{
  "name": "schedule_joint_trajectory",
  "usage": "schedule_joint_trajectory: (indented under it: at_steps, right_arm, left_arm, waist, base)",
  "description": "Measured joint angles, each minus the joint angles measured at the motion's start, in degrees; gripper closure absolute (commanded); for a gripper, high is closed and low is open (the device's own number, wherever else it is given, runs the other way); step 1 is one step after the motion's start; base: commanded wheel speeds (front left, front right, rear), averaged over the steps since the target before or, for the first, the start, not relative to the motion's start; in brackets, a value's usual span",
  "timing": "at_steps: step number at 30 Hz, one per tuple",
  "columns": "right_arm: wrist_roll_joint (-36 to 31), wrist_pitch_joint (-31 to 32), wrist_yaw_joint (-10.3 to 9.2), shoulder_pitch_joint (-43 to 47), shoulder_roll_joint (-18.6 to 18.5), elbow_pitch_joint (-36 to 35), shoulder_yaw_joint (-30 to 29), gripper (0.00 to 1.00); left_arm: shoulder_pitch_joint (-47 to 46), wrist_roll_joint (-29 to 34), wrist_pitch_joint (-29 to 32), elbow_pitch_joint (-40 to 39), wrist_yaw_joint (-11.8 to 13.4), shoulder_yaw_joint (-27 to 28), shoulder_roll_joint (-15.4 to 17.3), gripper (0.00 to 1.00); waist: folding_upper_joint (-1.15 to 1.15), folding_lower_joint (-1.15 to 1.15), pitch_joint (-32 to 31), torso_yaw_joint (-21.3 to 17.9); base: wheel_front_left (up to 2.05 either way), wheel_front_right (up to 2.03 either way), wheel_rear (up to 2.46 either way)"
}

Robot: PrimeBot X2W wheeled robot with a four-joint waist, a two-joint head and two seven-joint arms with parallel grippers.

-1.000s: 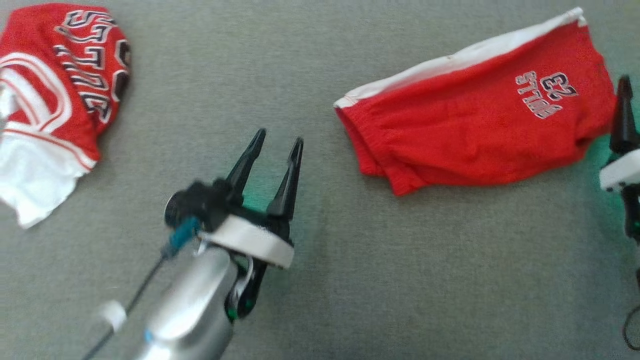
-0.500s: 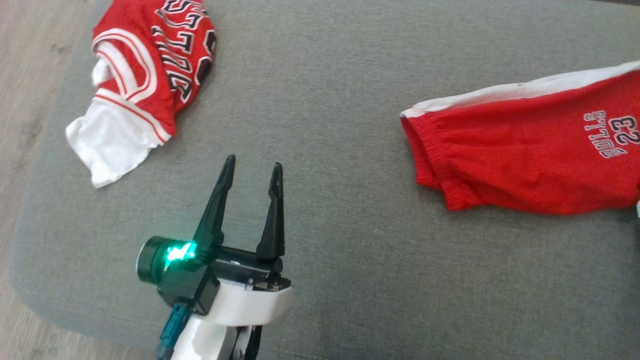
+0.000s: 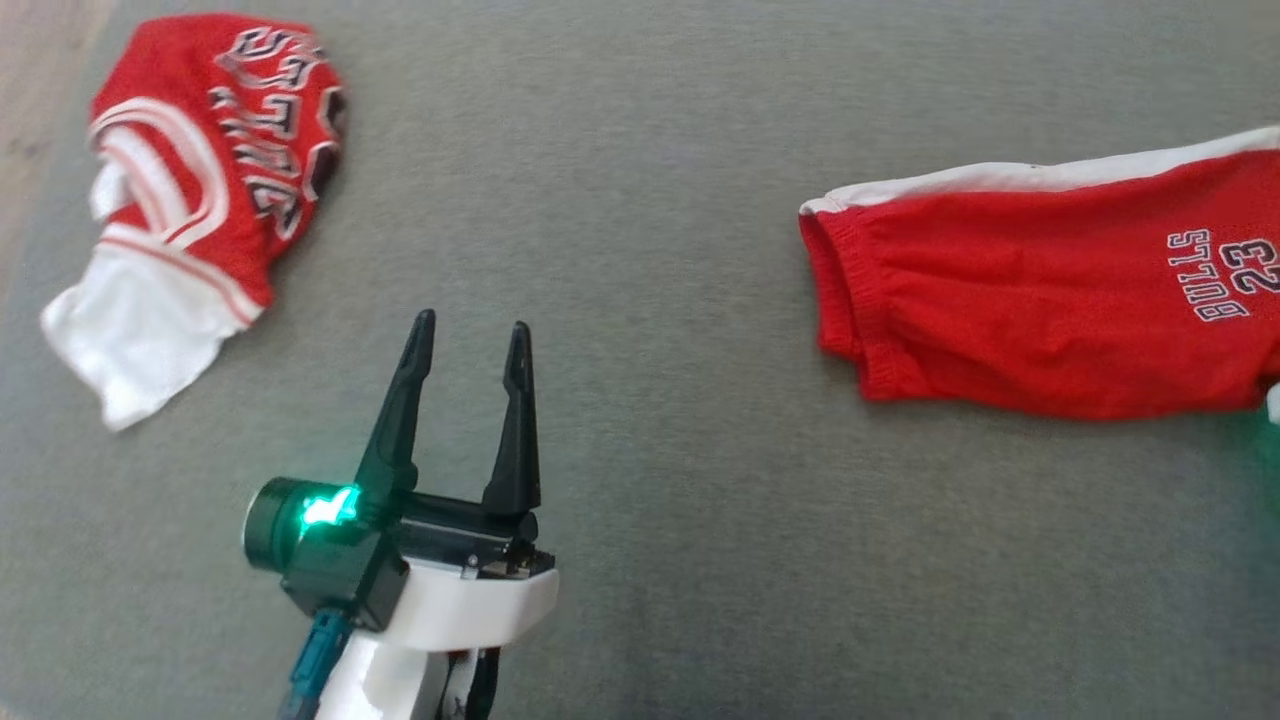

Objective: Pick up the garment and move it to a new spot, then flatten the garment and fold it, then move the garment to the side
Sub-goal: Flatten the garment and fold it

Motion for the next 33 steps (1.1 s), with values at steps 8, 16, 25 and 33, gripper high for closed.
schedule_joint_trajectory:
  at_steps: [8, 16, 25, 33]
  right_arm:
    - [1.0, -3.0, 0.00, 1.6, -0.9, -2.8, 1.8, 1.00]
    - [2.1, -5.5, 0.00, 1.5, -0.5, -17.9, 6.5, 1.00]
    - [-0.8, -5.7, 0.00, 5.6, 1.6, -36.3, 15.5, 1.00]
    - [-3.3, -3.4, 0.00, 12.7, 5.4, -39.4, 27.4, 0.00]
  left_arm:
    - [-0.1, 0.7, 0.0, 0.0, -0.8, 0.7, 0.0, 0.00]
    - [-1.1, 1.6, 0.0, 1.1, -1.8, 0.7, 0.0, 0.00]
    - [-1.0, 1.5, 0.0, 2.3, -2.2, 1.1, 0.0, 0.00]
    - [0.2, 0.5, 0.0, 2.4, -1.6, 1.1, 0.0, 0.00]
  waist:
    - [0.00, 0.00, -0.2, -5.7]
    - [0.00, 0.00, -0.5, -7.9]
    - [0.00, 0.00, -2.8, -5.5]
    - [0.00, 0.00, -3.4, -3.1]
  base:
    - [0.00, 0.00, 0.00]
    - [0.00, 0.00, 0.00]
    - [0.00, 0.00, 0.00]
    - [0.00, 0.00, 0.00]
